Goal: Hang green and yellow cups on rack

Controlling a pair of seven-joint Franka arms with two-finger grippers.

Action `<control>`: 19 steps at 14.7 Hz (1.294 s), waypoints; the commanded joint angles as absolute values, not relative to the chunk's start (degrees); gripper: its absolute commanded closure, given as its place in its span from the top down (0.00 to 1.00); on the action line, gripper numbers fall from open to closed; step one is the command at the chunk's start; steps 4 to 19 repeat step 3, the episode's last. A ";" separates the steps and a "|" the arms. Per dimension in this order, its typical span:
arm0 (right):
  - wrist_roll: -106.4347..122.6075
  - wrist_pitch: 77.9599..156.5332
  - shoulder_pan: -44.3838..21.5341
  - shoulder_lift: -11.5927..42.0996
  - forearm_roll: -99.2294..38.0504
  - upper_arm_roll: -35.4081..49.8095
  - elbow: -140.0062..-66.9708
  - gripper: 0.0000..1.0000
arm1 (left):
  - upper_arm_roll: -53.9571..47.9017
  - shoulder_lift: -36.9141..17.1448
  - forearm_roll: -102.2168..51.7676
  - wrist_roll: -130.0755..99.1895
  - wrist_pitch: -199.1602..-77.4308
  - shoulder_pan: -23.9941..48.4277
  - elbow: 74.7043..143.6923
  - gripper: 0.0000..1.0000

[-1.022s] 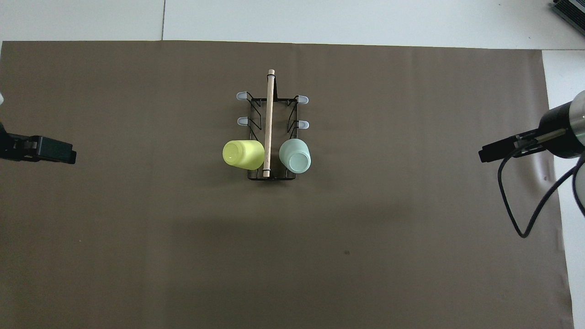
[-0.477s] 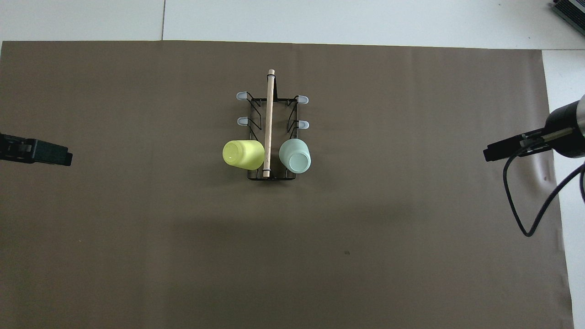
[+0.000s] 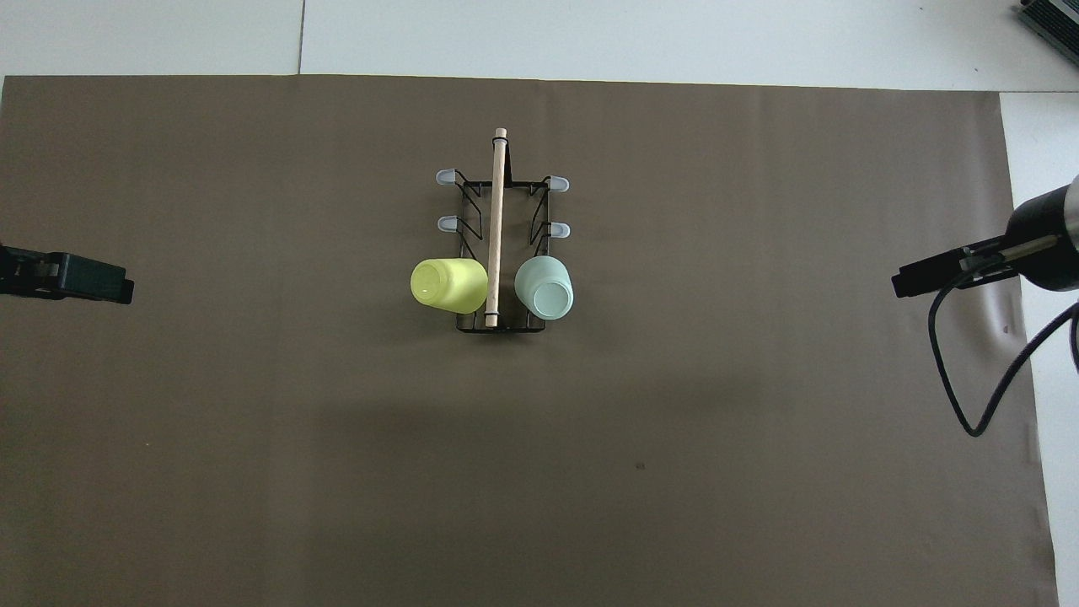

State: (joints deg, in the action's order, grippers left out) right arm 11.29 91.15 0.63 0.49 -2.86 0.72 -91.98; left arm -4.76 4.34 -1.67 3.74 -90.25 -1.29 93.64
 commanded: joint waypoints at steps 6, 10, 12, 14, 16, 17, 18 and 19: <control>10.55 90.97 1.14 0.09 -1.67 1.32 -91.76 1.00 | -6.15 4.83 -2.64 2.20 -90.00 -2.73 94.13 1.00; 10.55 90.97 1.14 0.09 -1.67 1.32 -91.76 1.00 | -6.15 4.83 -2.64 2.20 -90.00 -2.73 94.13 1.00; 10.55 90.97 1.14 0.09 -1.67 1.32 -91.76 1.00 | -6.15 4.83 -2.64 2.20 -90.00 -2.73 94.13 1.00; 10.55 90.97 1.14 0.09 -1.67 1.32 -91.76 1.00 | -6.15 4.83 -2.64 2.20 -90.00 -2.73 94.13 1.00; 10.55 90.97 1.14 0.09 -1.67 1.32 -91.76 1.00 | -6.15 4.83 -2.64 2.20 -90.00 -2.73 94.13 1.00; 10.55 90.97 1.14 0.09 -1.67 1.32 -91.76 1.00 | -6.15 4.83 -2.64 2.20 -90.00 -2.73 94.13 1.00; 10.55 90.97 1.14 0.09 -1.67 1.32 -91.76 1.00 | -6.15 4.83 -2.64 2.20 -90.00 -2.73 94.13 1.00; 10.55 90.97 1.14 0.09 -1.67 1.32 -91.76 1.00 | -6.15 4.83 -2.64 2.20 -90.00 -2.73 94.13 1.00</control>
